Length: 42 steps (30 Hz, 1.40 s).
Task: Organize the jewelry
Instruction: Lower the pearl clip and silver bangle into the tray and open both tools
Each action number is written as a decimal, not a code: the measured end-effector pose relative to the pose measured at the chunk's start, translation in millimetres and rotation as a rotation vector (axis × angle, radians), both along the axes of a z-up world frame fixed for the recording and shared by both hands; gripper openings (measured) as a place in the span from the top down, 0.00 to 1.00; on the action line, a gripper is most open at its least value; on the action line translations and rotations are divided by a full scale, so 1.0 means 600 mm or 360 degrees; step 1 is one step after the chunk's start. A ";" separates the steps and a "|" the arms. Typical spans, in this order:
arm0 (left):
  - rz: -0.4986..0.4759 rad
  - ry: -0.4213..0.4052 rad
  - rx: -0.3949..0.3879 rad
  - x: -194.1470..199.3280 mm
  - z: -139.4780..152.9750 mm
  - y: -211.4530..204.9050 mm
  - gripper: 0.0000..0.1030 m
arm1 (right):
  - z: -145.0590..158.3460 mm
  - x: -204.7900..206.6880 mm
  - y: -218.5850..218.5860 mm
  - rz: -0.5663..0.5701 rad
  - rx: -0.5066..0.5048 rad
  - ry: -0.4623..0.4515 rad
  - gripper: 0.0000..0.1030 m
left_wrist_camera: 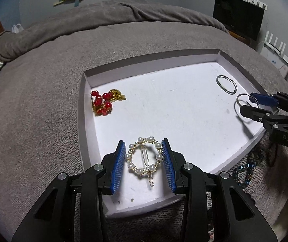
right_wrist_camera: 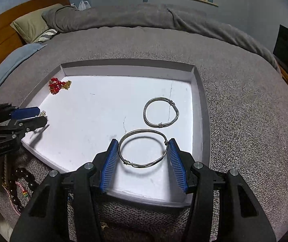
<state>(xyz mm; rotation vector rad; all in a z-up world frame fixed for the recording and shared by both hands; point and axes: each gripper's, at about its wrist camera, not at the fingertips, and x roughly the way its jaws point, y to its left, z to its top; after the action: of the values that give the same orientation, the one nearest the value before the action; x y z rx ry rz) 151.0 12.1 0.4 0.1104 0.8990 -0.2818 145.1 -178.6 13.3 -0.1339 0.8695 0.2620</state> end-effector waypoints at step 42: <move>-0.0026 -0.0055 -0.0061 -0.012 0.007 0.009 0.56 | 0.002 -0.005 -0.009 0.0011 0.0037 -0.0030 0.50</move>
<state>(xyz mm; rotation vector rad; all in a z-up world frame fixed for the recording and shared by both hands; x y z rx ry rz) 144.0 17.5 4.7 0.0866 0.8583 -0.3112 142.3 -183.7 14.2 -0.1179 0.8470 0.2767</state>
